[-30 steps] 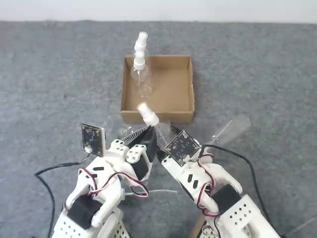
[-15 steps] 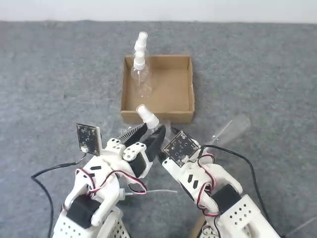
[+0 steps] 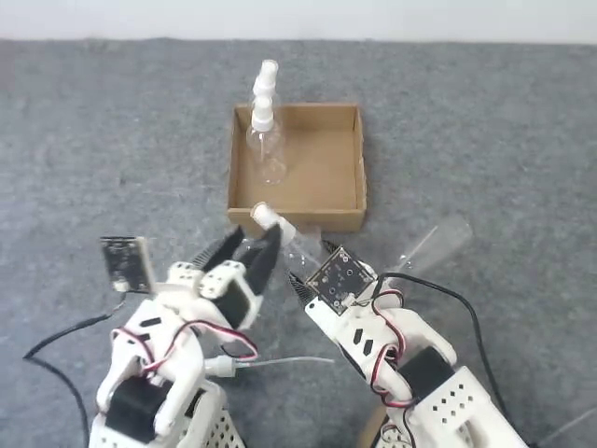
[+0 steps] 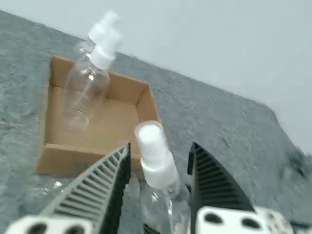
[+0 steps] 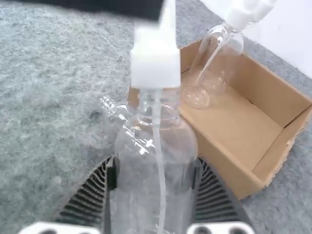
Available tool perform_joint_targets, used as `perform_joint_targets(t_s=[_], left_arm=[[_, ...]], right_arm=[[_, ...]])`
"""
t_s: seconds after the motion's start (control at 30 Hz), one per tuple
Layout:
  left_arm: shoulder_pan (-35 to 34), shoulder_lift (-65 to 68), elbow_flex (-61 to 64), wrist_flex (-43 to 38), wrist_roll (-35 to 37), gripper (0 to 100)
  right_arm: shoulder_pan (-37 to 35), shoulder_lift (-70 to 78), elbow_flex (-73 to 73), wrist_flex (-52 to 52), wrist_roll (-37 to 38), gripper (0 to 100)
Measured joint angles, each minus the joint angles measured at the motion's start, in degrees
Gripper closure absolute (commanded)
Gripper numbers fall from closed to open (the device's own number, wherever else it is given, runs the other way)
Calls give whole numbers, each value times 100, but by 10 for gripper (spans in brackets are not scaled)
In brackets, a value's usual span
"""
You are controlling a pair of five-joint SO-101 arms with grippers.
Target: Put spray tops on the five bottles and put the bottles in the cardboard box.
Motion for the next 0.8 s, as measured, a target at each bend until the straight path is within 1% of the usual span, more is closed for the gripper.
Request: perform_joint_targets(t_s=[0.07, 0.23, 0.33, 0.43, 0.5, 0.67, 0.8], left_arm=[[-237, 0, 0, -79, 26, 816], [-782, 0, 0, -316, 387, 816], [-1196, 0, 0, -536, 589, 816], [-1451, 0, 26, -800, 730, 816], [-1521, 0, 185, -1064, 747, 816], [-1512, 0, 686, -1688, 756, 816], [-1468, 0, 914, -1952, 782, 816]], right_arm=[[0, 0, 0, 0, 0, 993], [0, 0, 0, 0, 0, 993], [0, 0, 0, 0, 0, 993], [0, -264, 0, 0, 0, 993], [0, -589, 0, 70, 0, 993], [9, -1538, 0, 633, 0, 993], [9, -2180, 0, 967, 9, 993]])
